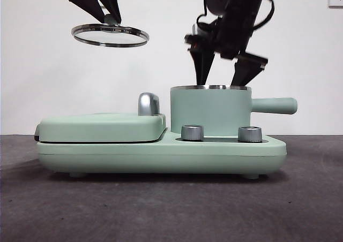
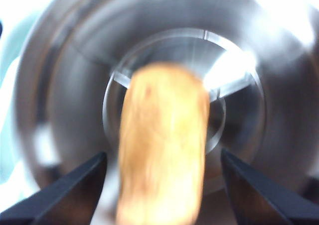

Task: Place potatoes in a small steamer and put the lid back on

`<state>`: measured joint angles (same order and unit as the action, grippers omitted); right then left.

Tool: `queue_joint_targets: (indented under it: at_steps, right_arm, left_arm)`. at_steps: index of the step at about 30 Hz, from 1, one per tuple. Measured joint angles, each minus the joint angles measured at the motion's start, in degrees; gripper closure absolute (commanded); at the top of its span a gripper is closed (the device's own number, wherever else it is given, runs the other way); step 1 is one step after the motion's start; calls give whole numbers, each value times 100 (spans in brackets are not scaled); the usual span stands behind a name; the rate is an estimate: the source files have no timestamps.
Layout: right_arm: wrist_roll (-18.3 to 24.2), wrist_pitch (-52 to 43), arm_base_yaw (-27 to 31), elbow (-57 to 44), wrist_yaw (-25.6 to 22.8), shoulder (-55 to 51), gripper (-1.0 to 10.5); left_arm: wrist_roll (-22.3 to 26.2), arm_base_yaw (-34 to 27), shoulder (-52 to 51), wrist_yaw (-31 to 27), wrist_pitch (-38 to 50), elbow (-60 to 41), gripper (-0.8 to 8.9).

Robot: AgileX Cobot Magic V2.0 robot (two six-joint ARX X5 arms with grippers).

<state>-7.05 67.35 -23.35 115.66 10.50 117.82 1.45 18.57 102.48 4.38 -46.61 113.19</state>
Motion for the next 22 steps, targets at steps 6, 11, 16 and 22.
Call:
queue_joint_targets:
  at_steps: [6, 11, 16, 22]
  right_arm:
    - [234, 750, 0, 328, -7, -638, 582]
    - [302, 955, 0, 380, -431, -1255, 582]
    - [350, 955, 0, -111, -474, -1919, 582]
    - [387, 955, -79, -1193, -459, -3501, 582]
  left_arm:
    - [-15, 68, 0, 0, -68, 0, 799]
    - [-17, 164, 0, 0, -39, 0, 799]
    - [-20, 363, 0, -2, -31, 0, 799]
    - [-20, 721, 0, 2, -31, 0, 799]
